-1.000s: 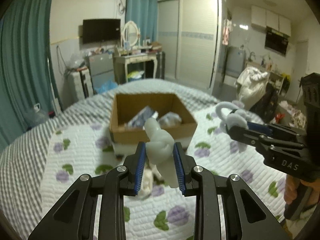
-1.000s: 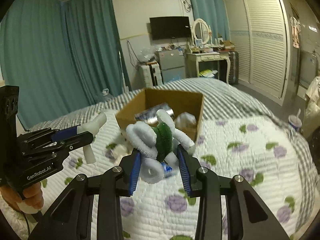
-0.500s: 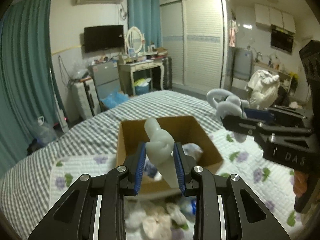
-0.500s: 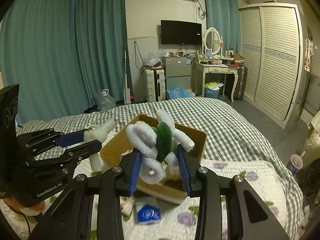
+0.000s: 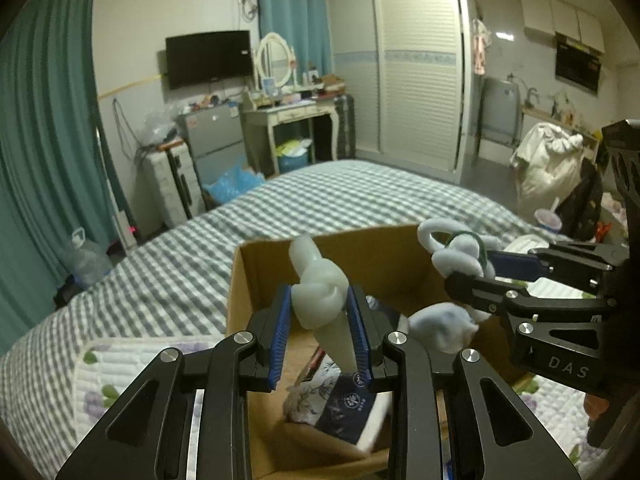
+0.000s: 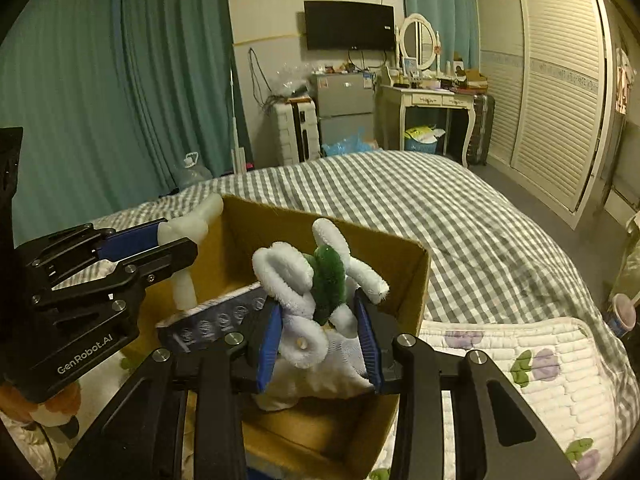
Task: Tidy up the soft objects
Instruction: 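Carry both items over the box and release them inside, then grasp the cream scrunchie with the left tool while the right grasps the blue Vinda pack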
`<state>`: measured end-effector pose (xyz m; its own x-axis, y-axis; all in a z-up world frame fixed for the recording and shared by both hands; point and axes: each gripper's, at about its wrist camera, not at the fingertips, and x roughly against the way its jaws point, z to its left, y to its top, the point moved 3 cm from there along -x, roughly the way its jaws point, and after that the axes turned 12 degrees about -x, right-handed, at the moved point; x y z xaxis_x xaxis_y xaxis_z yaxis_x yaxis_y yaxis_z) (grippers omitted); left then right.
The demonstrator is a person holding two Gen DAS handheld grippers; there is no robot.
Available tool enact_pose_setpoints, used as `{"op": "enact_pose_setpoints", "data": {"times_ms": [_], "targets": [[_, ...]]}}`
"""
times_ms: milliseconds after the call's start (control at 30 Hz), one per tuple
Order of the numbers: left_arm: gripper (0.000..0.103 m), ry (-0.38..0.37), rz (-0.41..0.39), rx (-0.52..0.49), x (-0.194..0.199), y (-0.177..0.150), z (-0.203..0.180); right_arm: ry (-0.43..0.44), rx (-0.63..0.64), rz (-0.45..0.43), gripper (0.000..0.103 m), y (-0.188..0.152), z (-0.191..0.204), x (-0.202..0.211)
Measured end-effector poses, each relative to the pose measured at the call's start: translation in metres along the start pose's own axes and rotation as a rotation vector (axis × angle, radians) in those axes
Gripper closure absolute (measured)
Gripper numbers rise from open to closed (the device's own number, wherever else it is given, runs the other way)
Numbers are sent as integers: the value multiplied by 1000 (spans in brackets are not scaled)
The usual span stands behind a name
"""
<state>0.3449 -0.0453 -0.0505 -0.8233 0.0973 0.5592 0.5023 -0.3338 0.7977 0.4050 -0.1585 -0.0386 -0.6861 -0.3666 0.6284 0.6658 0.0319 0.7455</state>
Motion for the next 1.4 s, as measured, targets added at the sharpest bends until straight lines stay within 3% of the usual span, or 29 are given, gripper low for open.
{"op": "enact_pose_setpoints", "data": {"times_ms": [167, 233, 300, 500, 700, 967, 1200, 1400], "targets": [[65, 19, 33, 16, -7, -2, -1, -19, -26, -2, 63, -4, -9, -7], [32, 39, 31, 20, -3, 0, 3, -33, -34, -16, 50, -3, -10, 1], [22, 74, 4, 23, 12, 6, 4, -42, -44, -36, 44, 1, -9, 14], [21, 124, -49, 12, 81, 32, 8, -56, -46, -95, 44, 21, -3, 74], [13, 159, -149, 20, 175, 58, 10, -57, -13, -182, 39, 40, 17, 168], [10, 176, -245, 52, 260, 54, 5, -42, 43, -244, 19, 32, 46, 260], [10, 214, -227, 75, 264, 10, -4, 3, 85, -211, 11, -11, 63, 271], [10, 215, -111, 115, 223, -52, -20, 23, 103, -144, 11, -63, 62, 229]]}}
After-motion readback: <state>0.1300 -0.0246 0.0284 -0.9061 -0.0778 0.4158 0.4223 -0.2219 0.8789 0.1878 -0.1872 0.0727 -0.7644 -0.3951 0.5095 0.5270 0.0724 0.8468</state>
